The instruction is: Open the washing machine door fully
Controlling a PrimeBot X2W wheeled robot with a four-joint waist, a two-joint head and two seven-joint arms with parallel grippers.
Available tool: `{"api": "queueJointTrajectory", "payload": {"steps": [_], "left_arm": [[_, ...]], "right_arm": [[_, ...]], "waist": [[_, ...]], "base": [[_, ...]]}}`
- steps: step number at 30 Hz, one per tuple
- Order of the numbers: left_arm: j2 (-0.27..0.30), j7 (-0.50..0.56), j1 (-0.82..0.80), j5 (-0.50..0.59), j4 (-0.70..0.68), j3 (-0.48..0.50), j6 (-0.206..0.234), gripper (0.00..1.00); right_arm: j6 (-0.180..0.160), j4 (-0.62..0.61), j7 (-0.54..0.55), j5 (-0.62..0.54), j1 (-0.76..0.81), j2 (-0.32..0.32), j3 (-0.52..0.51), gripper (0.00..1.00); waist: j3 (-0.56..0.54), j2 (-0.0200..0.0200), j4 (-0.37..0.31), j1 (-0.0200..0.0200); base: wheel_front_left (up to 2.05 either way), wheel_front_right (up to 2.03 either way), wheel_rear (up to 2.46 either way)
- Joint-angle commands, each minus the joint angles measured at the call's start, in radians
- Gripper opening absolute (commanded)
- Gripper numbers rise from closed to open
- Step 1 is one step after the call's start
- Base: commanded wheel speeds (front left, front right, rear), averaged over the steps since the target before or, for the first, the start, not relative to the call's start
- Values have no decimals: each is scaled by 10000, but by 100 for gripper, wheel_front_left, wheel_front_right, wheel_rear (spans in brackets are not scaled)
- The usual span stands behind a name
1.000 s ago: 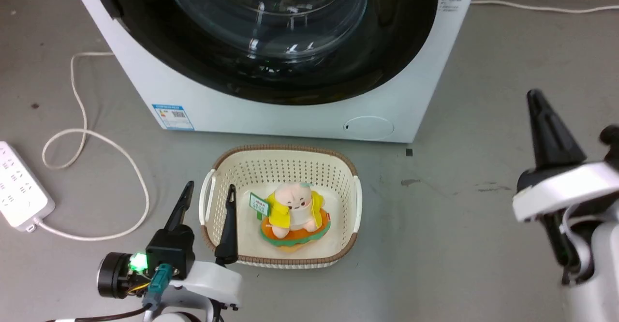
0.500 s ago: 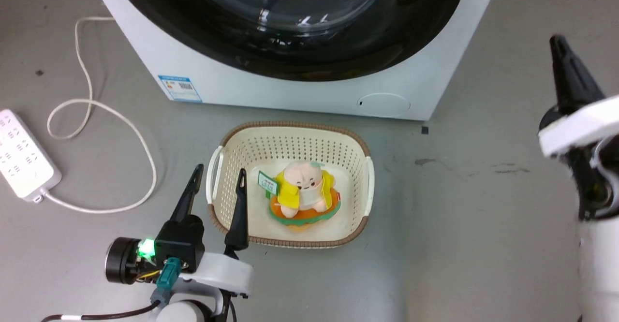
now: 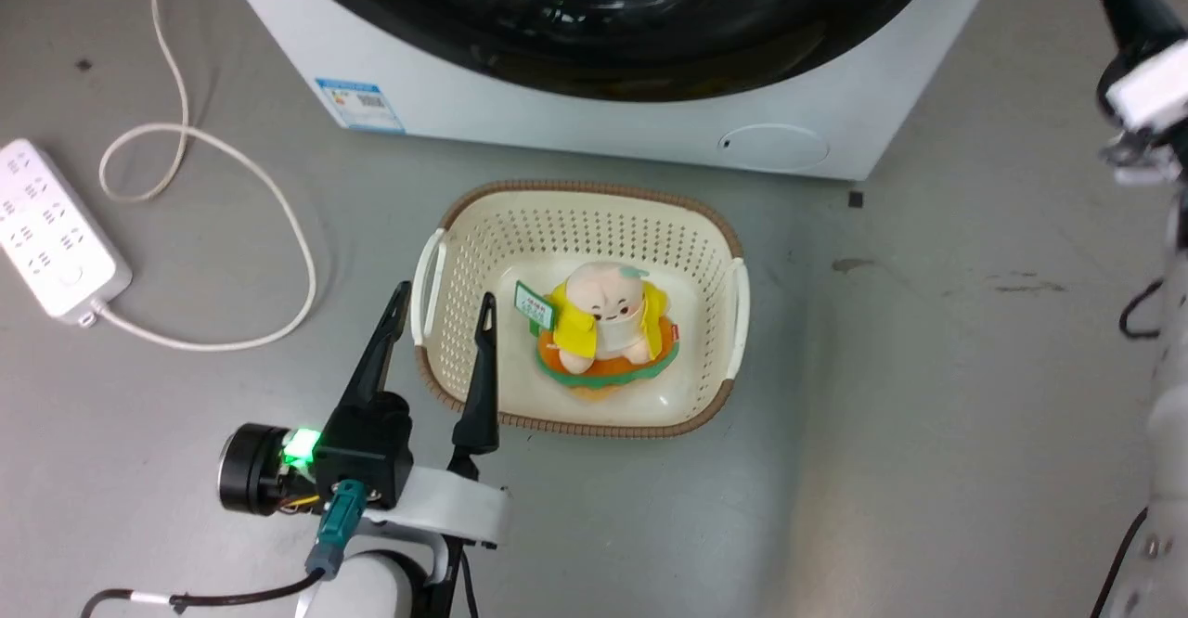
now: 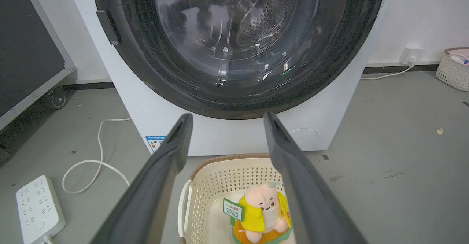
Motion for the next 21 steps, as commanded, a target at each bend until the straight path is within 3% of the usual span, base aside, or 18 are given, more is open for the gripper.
{"api": "queueJointTrajectory", "payload": {"steps": [1,21], "left_arm": [[36,-114,-199,-16,-45,-105,91,100],[23,-532,-819,-124,-151,-786,394,100]], "right_arm": [[-4,332,194,221,-553,-50,-193,0],[-5,5197,2860,1059,-5363,-964,-2063,0]], "waist": [[135,0,97,-1],[1345,0,699,-1]], "base": [[0,0,0],[0,0,0]]}}
